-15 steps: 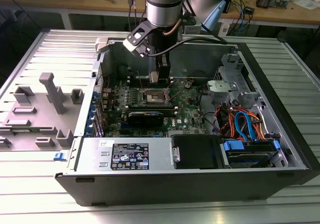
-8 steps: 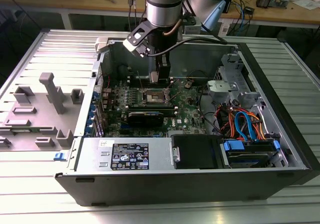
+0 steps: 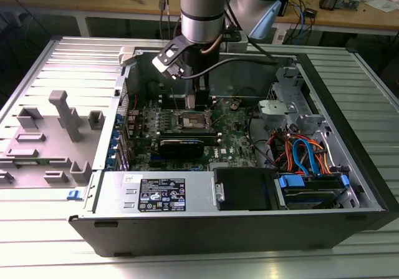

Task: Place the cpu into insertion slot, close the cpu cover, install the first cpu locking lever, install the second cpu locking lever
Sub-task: 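Place the cpu into insertion slot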

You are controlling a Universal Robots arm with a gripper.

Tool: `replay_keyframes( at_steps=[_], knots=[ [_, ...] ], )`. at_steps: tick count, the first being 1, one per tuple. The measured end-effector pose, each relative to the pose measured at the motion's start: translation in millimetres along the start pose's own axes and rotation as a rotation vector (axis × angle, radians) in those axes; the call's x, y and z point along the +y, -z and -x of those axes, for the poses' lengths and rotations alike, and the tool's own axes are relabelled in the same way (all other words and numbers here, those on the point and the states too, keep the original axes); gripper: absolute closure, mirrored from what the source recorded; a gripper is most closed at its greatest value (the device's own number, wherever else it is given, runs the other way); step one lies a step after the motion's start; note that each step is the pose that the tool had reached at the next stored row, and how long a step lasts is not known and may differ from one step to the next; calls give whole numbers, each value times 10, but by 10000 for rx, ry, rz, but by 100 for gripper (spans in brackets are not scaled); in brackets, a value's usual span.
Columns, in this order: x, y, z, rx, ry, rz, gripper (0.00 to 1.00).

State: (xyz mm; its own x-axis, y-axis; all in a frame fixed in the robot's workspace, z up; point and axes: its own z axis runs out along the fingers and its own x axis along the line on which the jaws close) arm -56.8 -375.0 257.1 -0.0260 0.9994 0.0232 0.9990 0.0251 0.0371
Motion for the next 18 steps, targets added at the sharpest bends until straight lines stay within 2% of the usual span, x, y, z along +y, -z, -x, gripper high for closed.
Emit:
replay_keyframes(
  at_steps=[14, 15, 17, 18],
  knots=[
    [-29, -314, 10, 0, 0, 1, 46],
    [-31, -337, 10, -100, -1, -2, 46],
    [-40, -365, 11, -161, -3, -2, 46],
    [-41, -374, 11, -162, -7, -2, 46]
  ],
)
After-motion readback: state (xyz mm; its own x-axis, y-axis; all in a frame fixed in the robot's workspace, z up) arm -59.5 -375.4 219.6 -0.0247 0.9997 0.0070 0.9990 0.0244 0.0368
